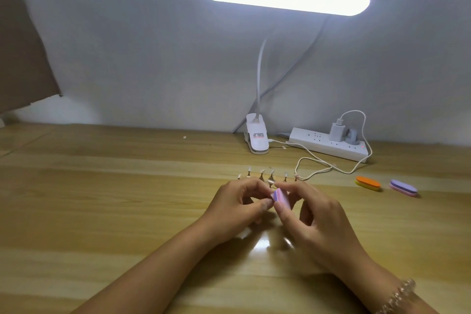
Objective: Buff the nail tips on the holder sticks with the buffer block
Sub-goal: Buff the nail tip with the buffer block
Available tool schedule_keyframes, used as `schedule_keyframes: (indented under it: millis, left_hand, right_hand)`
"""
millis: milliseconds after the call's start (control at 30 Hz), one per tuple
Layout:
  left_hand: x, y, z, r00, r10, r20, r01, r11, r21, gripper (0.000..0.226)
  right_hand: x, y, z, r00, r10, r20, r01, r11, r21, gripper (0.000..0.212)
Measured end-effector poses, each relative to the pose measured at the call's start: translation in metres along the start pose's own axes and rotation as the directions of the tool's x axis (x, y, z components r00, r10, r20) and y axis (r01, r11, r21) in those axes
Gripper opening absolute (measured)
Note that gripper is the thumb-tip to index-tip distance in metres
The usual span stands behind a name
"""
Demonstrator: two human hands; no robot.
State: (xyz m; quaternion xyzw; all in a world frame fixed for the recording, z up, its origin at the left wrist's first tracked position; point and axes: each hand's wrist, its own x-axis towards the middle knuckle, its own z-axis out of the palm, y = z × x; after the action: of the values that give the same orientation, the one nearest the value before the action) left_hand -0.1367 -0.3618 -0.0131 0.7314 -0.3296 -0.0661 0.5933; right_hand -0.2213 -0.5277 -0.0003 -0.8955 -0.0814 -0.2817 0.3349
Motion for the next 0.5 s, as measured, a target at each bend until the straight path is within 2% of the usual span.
schedule_keyframes:
  millis: [67,167,233,300,367,500]
  left_hand:
    - [0.000,0.000,0.000,1.000,0.004,-0.012,-0.004,1.000,-0.018,0.015]
    - [0.000,-0.001,0.002,1.000,-0.001,0.010,0.000,1.000,0.005,0.008]
    - [0.000,-0.003,0.002,1.000,-0.008,0.007,0.008,1.000,0.004,0.010]
    - [0.001,-0.004,0.001,1.000,-0.013,-0.008,0.013,1.000,-0.018,0.017]
    - [0.001,-0.004,0.000,1.000,-0.008,-0.012,0.008,0.999,-0.031,0.018]
    - [0.002,-0.005,0.002,1.000,0.012,0.010,-0.012,1.000,0.022,0.006]
  right_hand:
    - [-0.001,0.000,-0.003,1.000,-0.013,-0.002,0.014,0.998,0.055,0.021]
    - [0.002,0.005,-0.006,0.994,0.057,-0.090,-0.046,0.992,0.114,0.022]
    - [0.001,0.003,-0.003,0.996,0.052,-0.069,-0.050,0.998,0.028,0.027]
    - [-0.003,-0.005,0.000,1.000,-0.028,-0.008,0.027,0.997,-0.075,0.030]
    - [-0.006,-0.009,0.000,0.995,-0.097,0.037,0.100,0.992,-0.079,0.035]
    - [0.001,0.003,-0.004,0.996,0.016,-0.093,-0.019,0.999,-0.030,0.029]
